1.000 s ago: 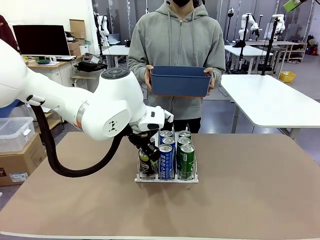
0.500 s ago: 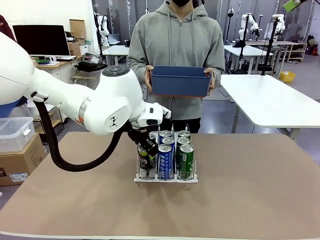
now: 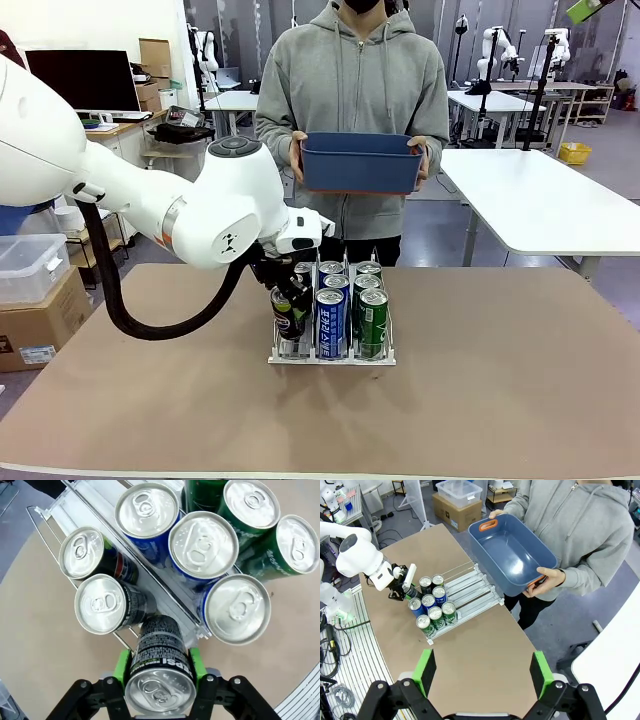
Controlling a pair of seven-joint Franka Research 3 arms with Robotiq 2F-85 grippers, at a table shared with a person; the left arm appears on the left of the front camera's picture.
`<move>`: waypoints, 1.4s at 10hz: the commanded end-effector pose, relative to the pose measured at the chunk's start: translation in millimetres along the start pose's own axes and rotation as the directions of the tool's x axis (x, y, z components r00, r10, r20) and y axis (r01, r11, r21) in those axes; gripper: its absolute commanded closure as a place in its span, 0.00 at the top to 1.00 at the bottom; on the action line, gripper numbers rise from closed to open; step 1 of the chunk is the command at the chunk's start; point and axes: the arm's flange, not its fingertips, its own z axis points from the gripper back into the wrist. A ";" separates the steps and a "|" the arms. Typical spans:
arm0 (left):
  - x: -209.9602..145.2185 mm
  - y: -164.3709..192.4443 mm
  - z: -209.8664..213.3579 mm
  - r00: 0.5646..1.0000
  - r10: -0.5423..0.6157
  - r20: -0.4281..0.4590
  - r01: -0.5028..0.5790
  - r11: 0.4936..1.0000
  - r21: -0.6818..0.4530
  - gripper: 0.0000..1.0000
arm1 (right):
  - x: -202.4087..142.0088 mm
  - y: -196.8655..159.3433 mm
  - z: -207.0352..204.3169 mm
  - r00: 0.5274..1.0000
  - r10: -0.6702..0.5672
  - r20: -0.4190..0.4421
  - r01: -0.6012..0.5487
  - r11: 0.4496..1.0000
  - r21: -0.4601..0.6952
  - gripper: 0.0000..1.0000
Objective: Fill the beverage cans into the dispenser.
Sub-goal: Place the picked Pepsi coke in the line of the Automatic Can Dispenser with the same cans.
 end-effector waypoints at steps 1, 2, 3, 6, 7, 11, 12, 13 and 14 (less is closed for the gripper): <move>13.5 10.9 -8.6 1.000 0.021 0.006 -0.021 0.999 0.047 0.58 | 0.2 1.1 -2.3 1.000 -0.007 0.023 0.007 1.000 -0.007 1.00; 13.1 8.9 -13.8 0.999 0.026 -0.044 -0.024 0.999 0.033 0.58 | 0.2 1.1 -2.3 1.000 -0.007 0.023 0.007 1.000 -0.007 1.00; 13.2 9.5 -18.7 0.994 0.025 -0.110 -0.024 1.000 0.008 0.58 | 0.2 1.1 -2.3 1.000 -0.007 0.023 0.007 1.000 -0.007 1.00; 10.3 6.5 -22.7 0.983 0.022 -0.184 -0.026 1.000 -0.018 0.58 | 0.2 1.1 -2.3 1.000 -0.007 0.023 0.007 1.000 -0.007 1.00; 8.5 -1.0 -24.0 0.992 0.005 -0.128 -0.009 0.999 -0.033 0.58 | 0.2 1.1 -2.3 1.000 -0.007 0.023 0.007 1.000 -0.007 1.00; 12.9 -2.3 -24.9 0.990 0.001 -0.142 -0.007 0.999 -0.039 0.78 | 0.2 1.1 -2.3 1.000 -0.007 0.023 0.007 1.000 -0.007 1.00; 9.4 -3.8 -15.8 0.993 0.019 -0.119 -0.023 0.999 -0.034 0.78 | 0.2 1.1 -2.3 1.000 -0.007 0.023 0.007 1.000 -0.007 1.00; 5.5 -2.9 -3.6 0.995 0.025 -0.096 -0.028 0.999 -0.025 0.97 | 0.2 1.1 -2.3 1.000 -0.007 0.023 0.007 1.000 -0.007 1.00; 1.4 -3.5 5.8 0.996 0.039 -0.085 -0.041 0.999 -0.025 0.82 | 0.2 1.1 -2.3 1.000 -0.007 0.023 0.007 1.000 -0.007 1.00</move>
